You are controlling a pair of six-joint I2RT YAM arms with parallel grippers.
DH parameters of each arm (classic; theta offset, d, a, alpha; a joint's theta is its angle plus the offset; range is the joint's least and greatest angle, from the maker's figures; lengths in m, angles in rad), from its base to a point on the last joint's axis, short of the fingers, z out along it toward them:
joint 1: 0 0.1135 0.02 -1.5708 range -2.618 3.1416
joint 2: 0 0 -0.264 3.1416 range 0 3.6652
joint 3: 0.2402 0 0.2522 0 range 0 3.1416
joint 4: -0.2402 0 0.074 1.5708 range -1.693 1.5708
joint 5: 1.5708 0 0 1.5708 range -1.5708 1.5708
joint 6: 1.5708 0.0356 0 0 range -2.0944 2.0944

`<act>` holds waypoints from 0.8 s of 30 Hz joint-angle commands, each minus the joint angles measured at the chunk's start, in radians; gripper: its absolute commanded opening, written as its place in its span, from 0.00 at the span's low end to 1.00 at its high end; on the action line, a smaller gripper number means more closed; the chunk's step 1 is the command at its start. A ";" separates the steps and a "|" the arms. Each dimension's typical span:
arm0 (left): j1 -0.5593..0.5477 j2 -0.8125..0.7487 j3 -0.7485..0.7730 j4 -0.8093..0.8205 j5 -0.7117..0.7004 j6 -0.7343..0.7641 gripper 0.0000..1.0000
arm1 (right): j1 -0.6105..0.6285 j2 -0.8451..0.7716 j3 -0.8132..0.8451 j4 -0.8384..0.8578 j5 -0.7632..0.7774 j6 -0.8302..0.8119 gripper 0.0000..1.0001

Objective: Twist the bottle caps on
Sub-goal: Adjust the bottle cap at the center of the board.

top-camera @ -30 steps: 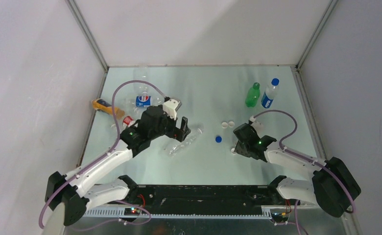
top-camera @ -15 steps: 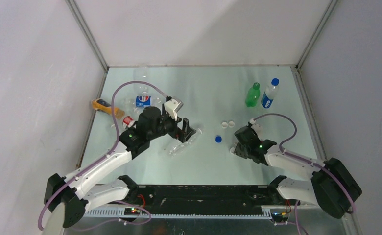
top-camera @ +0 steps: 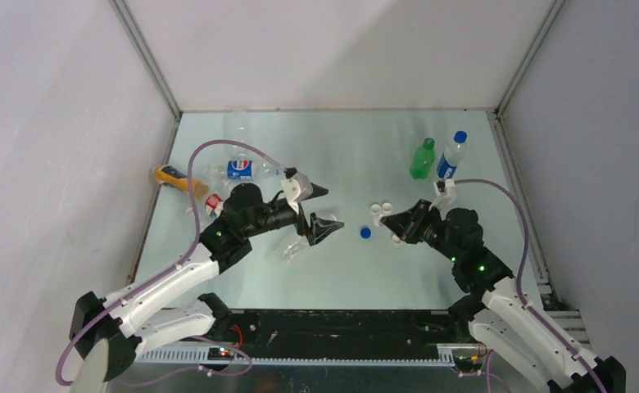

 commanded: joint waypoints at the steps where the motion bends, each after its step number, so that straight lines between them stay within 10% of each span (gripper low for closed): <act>1: -0.055 -0.022 -0.003 0.157 0.112 0.202 1.00 | -0.052 -0.031 0.011 0.286 -0.309 0.005 0.00; 24: -0.186 0.103 0.091 0.298 0.201 0.361 0.66 | -0.034 0.067 0.132 0.545 -0.590 0.098 0.00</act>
